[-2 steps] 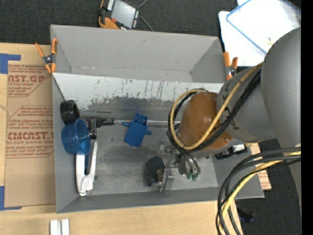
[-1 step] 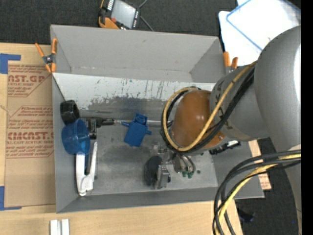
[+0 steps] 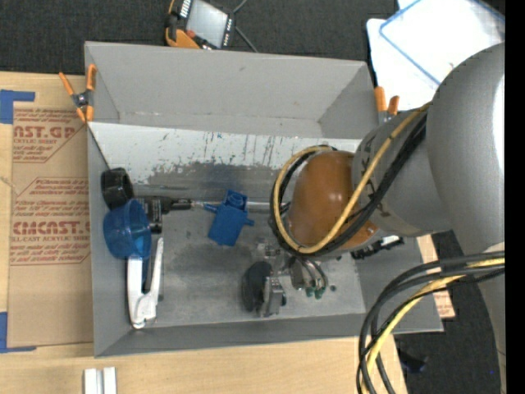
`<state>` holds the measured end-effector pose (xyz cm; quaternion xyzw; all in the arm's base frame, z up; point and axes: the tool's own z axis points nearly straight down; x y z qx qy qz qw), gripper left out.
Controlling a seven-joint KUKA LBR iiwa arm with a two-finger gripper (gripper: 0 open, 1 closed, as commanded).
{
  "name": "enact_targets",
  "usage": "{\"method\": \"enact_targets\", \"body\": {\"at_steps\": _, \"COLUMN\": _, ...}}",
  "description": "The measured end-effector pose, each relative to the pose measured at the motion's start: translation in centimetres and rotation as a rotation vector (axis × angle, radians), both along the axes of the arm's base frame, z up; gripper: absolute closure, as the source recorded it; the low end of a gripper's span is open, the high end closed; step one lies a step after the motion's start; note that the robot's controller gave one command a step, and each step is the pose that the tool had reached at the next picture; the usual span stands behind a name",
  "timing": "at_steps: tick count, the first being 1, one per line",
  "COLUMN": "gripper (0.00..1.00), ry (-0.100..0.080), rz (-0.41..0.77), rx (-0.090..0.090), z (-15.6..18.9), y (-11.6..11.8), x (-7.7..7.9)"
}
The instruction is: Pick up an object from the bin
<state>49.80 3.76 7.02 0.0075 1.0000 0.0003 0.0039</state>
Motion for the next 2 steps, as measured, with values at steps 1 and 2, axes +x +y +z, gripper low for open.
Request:
{"method": "enact_targets", "body": {"at_steps": 1, "gripper": 1.00, "ry": -0.004, "rz": 0.439, "rx": -0.003, "z": 7.0, "y": 2.4, "x": -0.1}}
{"method": "enact_targets", "body": {"at_steps": 2, "gripper": 1.00, "ry": 0.002, "rz": -0.007, "rx": 0.000, "z": 1.4, "y": -1.1, "x": -0.4}}
